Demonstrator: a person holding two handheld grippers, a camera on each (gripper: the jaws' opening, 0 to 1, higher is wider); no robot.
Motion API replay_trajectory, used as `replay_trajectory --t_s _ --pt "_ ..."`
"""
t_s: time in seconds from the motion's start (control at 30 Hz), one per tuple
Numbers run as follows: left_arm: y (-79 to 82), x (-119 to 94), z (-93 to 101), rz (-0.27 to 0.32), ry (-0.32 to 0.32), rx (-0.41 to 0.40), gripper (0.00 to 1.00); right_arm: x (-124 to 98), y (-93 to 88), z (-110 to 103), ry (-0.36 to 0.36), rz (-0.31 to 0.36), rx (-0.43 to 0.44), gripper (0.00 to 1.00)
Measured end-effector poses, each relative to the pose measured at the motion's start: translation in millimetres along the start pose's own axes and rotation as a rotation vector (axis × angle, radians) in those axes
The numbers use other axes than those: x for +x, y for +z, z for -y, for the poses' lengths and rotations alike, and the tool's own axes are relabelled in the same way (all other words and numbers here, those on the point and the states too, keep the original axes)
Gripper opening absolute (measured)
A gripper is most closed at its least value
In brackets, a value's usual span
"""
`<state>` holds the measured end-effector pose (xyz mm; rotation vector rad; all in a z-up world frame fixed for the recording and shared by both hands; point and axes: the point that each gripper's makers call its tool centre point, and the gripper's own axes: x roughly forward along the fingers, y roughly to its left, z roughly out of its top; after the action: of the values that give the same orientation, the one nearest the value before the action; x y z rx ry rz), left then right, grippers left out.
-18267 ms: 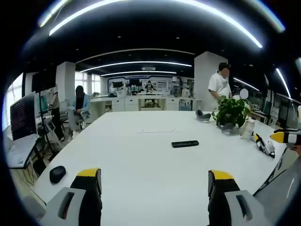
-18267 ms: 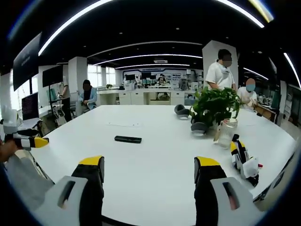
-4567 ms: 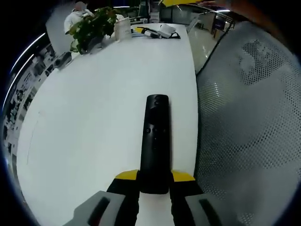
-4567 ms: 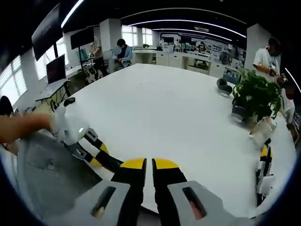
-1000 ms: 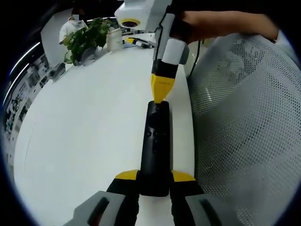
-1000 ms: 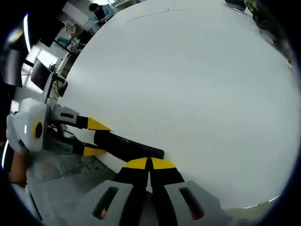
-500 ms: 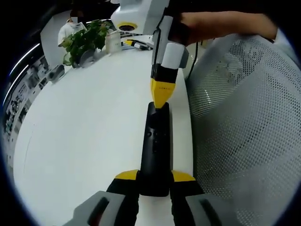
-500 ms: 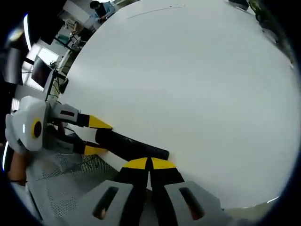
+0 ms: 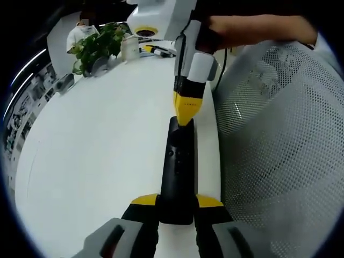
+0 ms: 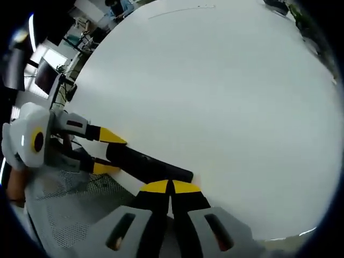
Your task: Press the specified remote control buttons in sequence, fully releasing each button before pressing the next.
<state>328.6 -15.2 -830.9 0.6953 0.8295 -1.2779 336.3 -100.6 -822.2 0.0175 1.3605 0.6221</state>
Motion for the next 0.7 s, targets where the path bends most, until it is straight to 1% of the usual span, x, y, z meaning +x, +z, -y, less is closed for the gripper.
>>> replay_trajectory --t_s 0.03,0.1,0.17,0.3,0.37,0.47,0.7 --pt "0.4 0.2 -0.1 -0.001 0.000 0.000 0.25 0.2 0.1 -0.3 -0.016 0.004 -0.031 0.00" --pt "0.7 0.1 0.5 -0.001 0.001 0.001 0.25 0.8 1.0 -0.1 -0.030 0.010 -0.049 0.00" --pt "0.2 -0.1 0.9 -0.001 0.001 0.000 0.25 0.9 1.1 0.8 -0.026 0.005 -0.038 0.00" --pt "0.2 -0.2 1.4 0.001 0.003 -0.001 0.25 -0.3 0.7 1.7 0.014 0.014 0.006 0.00" --pt "0.0 -0.4 1.4 0.003 0.003 0.001 0.25 -0.2 -0.4 -0.2 0.026 0.005 0.052 0.00" --pt "0.4 -0.3 1.7 -0.008 0.003 0.000 0.25 0.3 0.5 0.2 0.015 0.004 0.029 0.00" --pt "-2.0 -1.3 1.5 -0.024 0.003 -0.012 0.25 -0.3 -0.7 0.8 0.027 0.004 0.048 0.00"
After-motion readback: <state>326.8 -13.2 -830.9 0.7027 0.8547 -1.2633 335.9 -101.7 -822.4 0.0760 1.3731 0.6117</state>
